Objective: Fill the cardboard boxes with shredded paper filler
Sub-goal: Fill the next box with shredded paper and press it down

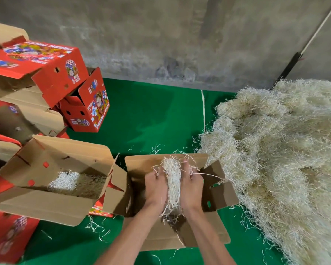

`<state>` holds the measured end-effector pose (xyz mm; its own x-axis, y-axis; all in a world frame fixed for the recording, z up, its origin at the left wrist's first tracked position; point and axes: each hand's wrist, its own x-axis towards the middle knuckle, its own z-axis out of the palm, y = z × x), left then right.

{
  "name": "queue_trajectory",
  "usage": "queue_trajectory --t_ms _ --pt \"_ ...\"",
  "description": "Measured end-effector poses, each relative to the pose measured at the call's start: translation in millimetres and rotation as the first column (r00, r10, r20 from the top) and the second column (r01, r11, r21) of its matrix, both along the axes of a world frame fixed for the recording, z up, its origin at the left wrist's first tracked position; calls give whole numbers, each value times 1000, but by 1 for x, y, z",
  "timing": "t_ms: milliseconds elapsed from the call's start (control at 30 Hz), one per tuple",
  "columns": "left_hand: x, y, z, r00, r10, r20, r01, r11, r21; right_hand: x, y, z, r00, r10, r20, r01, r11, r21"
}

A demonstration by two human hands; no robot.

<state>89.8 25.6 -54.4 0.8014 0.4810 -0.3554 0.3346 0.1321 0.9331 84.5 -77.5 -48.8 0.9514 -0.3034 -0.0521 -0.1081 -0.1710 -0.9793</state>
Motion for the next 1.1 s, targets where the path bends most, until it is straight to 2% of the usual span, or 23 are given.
queue_trajectory --t_ms 133,200,233,333,400,500,533,667,700,767,833,867,933,1000,1067,1100 --pt "10 24 0 992 123 6 -123 992 -11 8 -22 -1 999 -19 30 17 998 63" --pt "0 2 -2 1000 -10 0 10 1000 -14 2 -5 -2 997 59 55 -62 997 50" --pt "-3 -2 -7 1000 -23 5 23 999 -42 0 -2 -2 997 68 37 -70 997 46" --pt "1 38 -9 976 211 -59 -216 974 -73 7 -36 -6 997 -60 -40 62 997 55" --pt "1 51 -9 961 268 -68 -270 963 -26 10 -46 -8 994 -96 -48 98 994 52" --pt "-9 12 -16 992 107 -74 -111 992 -53 0 -8 -7 998 57 0 -57 996 68" --pt "-11 11 -17 992 95 -89 -102 992 -76 -2 -4 -7 998 60 -11 -59 995 76" --pt "-2 58 -13 972 221 -74 -220 975 20 9 -52 -3 990 -106 -89 113 991 78" --pt "-3 62 -11 980 173 -100 -170 985 36 9 -56 -1 989 -120 -92 127 989 79" --pt "-10 51 0 989 -45 -140 45 999 -4 5 -41 3 996 -79 -36 82 993 86" --pt "-18 30 8 966 -230 -117 225 973 -55 -2 -19 7 1000 -9 17 8 996 83" --pt "-22 21 10 958 -273 -88 269 962 -52 -3 -12 7 999 2 34 -4 998 70" --pt "-29 8 16 961 -272 42 272 962 17 -6 -4 9 998 -16 58 12 997 81" --pt "-34 0 17 975 -186 124 178 981 74 -9 3 6 999 -31 41 25 990 139" --pt "-34 -11 20 987 -120 105 114 992 60 -10 10 4 999 -31 21 29 996 84" --pt "-33 -16 20 992 -97 85 98 995 -1 -9 15 4 999 -17 28 17 1000 -2"
